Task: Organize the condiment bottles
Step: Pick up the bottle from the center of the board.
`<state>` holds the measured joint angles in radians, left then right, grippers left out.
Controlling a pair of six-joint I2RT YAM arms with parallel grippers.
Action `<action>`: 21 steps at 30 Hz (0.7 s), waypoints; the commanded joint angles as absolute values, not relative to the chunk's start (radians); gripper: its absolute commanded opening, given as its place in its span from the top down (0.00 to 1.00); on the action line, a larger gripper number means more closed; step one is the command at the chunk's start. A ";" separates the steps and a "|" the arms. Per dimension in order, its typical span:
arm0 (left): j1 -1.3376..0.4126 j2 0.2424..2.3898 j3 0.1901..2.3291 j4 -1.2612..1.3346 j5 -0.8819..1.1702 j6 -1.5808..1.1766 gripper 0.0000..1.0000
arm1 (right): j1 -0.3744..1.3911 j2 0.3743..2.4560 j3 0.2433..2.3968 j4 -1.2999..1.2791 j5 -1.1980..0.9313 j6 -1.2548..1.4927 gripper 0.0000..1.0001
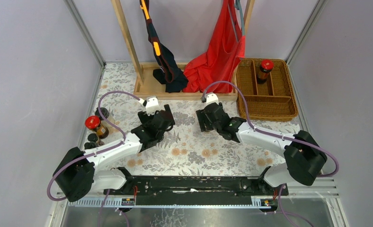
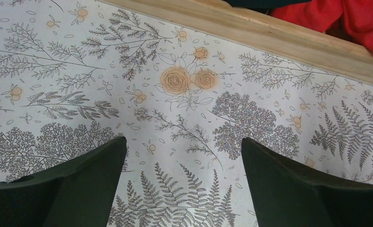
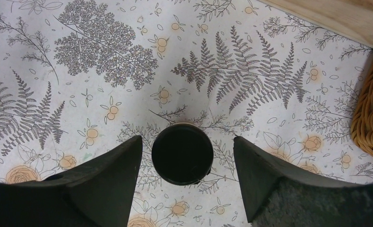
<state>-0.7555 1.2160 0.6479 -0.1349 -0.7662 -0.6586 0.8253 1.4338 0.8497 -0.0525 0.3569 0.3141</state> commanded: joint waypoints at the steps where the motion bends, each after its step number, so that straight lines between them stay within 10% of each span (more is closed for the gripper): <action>1: -0.744 1.204 0.635 -0.083 -0.764 -0.650 0.09 | 0.842 1.441 0.893 -0.005 0.376 0.321 0.25; 21: -0.739 1.216 0.636 -0.081 -0.756 -0.656 0.09 | 0.862 1.411 0.818 0.051 0.442 0.344 0.34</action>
